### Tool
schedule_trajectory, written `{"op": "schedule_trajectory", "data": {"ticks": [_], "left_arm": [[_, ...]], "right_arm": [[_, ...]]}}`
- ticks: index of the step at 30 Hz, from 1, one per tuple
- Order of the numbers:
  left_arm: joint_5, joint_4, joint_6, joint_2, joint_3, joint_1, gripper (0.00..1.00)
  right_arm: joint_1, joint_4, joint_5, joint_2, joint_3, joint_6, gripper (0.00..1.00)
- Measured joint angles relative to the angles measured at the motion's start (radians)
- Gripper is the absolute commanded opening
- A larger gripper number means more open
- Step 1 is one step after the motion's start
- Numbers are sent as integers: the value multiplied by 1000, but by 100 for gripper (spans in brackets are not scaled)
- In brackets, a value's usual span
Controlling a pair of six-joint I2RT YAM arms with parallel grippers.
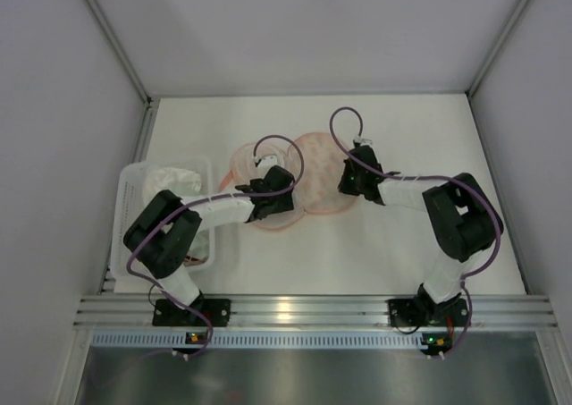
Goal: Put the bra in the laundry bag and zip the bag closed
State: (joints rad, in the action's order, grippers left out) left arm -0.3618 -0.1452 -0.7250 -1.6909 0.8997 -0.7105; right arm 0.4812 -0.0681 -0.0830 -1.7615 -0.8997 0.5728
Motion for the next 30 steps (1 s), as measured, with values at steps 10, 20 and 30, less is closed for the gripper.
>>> {"op": "schedule_trajectory", "data": {"ticks": [10,20,30], "left_arm": [[24,18,47,108,-116,-4,63],[112,-10,161,183,-163,-40,64],[59,-210,184,356,72,-93,85]], "right_arm": [[-2,-7,-12,119,135,14,0],[-8,153,-30,463,328,-14,0],[-8,203,76,798,209,-90,46]]}}
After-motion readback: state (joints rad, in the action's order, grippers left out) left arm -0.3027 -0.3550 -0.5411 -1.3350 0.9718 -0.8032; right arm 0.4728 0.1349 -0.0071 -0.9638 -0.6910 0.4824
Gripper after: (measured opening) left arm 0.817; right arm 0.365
